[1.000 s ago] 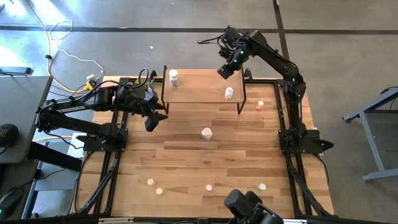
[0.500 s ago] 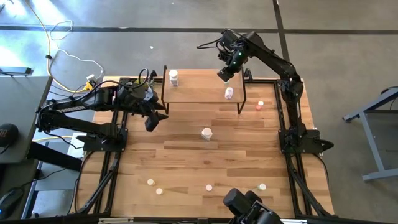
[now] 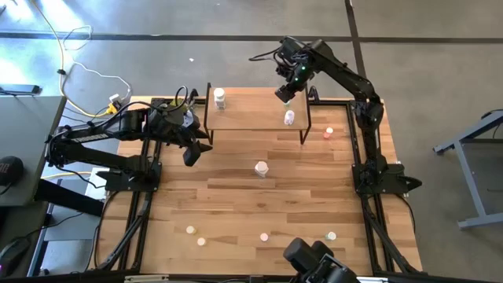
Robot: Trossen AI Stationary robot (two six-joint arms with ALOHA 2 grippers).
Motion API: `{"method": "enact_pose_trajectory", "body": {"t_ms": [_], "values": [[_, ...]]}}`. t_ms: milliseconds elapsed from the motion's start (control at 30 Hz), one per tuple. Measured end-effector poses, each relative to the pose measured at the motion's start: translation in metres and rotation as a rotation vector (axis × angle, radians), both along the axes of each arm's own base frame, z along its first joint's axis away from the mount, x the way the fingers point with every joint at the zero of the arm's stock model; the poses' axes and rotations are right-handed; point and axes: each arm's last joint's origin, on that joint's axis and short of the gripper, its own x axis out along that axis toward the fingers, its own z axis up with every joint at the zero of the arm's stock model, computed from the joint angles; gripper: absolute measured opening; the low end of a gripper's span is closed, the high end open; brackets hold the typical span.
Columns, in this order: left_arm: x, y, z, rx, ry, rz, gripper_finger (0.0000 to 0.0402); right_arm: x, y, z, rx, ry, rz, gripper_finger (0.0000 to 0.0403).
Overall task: Pick and place medicine bottles onto shelf by color
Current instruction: Put the top yellow pill bottle on the shelf
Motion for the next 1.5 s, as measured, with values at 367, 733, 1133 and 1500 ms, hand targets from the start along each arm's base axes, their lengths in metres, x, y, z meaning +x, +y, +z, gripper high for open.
{"method": "enact_pose_trajectory", "body": {"t_ms": [367, 733, 1133, 1500], "values": [[-0.003, -0.003, -0.004, -0.12, 0.033, 0.002, 0.0235, -0.005, 0.006, 0.036, -0.07, -0.098, -0.065, 0.0188], [-0.012, -0.034, -0.016, -0.188, 0.225, -0.183, 0.0232, -0.021, 0.022, 0.067, -0.144, -0.182, -0.152, 0.0188], [-0.013, -0.076, -0.052, -0.176, 0.359, -0.406, 0.0232, -0.01, 0.039, 0.069, -0.131, -0.196, -0.14, 0.0188], [-0.018, -0.116, -0.087, -0.139, 0.391, -0.545, 0.0231, -0.004, 0.046, 0.069, -0.138, -0.194, -0.091, 0.0188]]}}
